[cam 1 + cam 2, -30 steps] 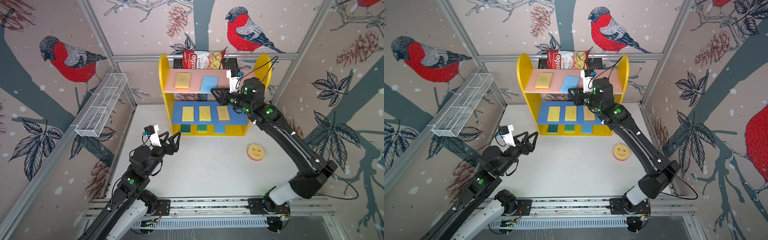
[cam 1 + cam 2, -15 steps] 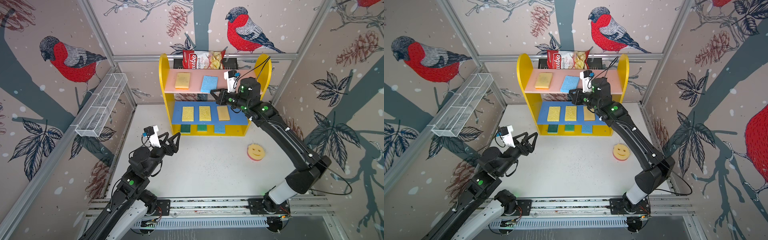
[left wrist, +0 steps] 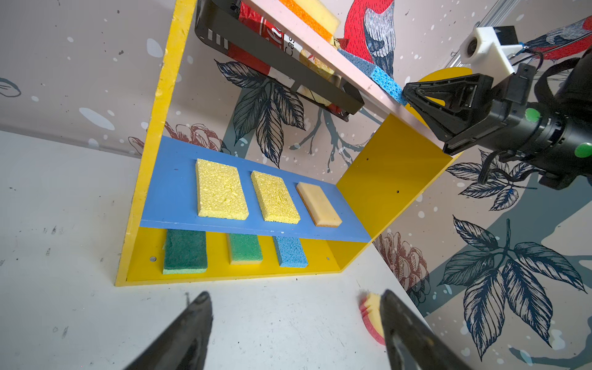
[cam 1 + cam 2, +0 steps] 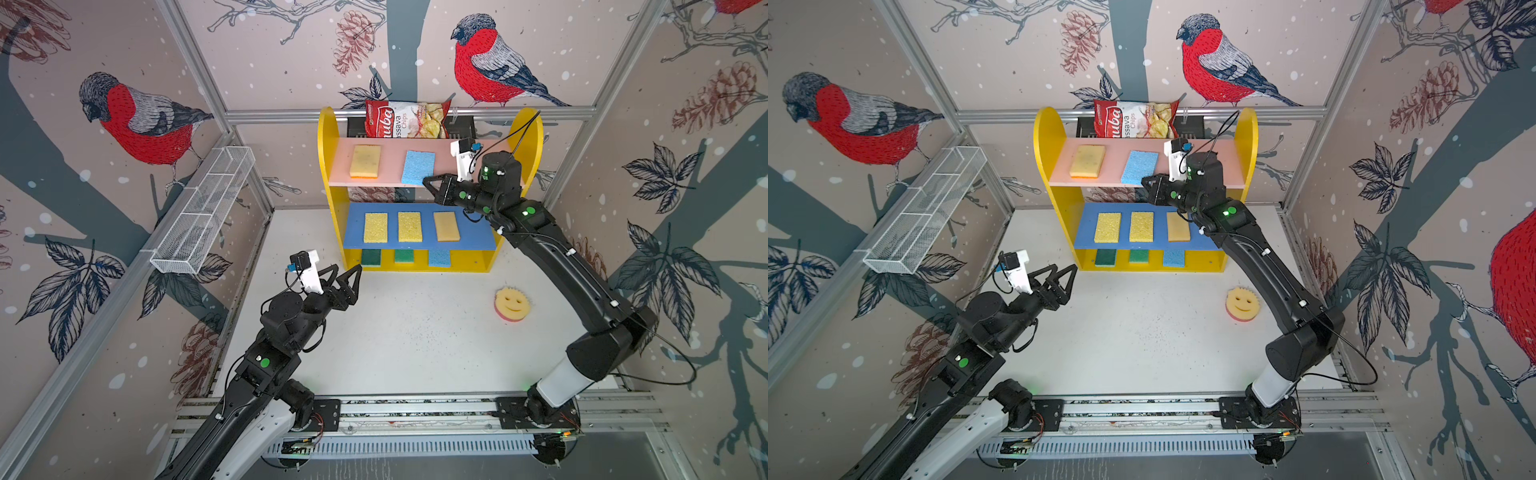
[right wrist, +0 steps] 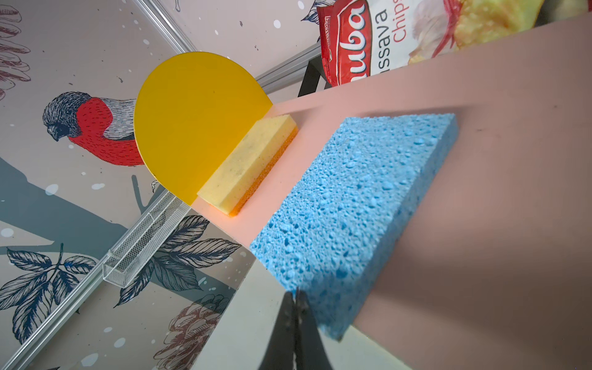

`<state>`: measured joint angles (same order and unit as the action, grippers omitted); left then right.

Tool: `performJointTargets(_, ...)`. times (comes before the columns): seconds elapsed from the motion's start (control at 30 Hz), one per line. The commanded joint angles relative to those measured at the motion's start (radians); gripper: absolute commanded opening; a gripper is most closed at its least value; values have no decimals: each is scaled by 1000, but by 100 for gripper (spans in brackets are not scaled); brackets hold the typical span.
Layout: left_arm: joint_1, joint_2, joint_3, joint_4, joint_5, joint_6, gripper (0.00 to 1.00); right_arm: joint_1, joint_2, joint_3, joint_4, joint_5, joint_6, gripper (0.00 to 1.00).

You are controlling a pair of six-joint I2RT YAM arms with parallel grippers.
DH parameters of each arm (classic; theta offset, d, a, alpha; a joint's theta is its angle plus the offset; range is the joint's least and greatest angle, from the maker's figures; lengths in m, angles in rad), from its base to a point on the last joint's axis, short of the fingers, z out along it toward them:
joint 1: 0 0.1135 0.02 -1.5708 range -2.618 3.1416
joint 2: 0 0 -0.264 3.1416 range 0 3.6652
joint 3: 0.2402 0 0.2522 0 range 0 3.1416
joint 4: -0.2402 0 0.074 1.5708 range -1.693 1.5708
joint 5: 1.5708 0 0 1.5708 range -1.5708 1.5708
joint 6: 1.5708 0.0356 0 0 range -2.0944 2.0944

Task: Arrange cleaning sponges on a shelf
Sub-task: Move the cleaning sponge to the shelf.

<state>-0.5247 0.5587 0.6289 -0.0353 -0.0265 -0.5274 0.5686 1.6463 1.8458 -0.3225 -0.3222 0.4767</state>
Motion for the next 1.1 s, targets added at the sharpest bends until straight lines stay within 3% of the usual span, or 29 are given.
performJointTargets(0.0,3,1,-1,25,3,-9,81,-7,13,18,30,-21,14,0)
performJointTargets(1.07,4,6,8,24,3,-3,81,-39,53,63,14,-43,31,0)
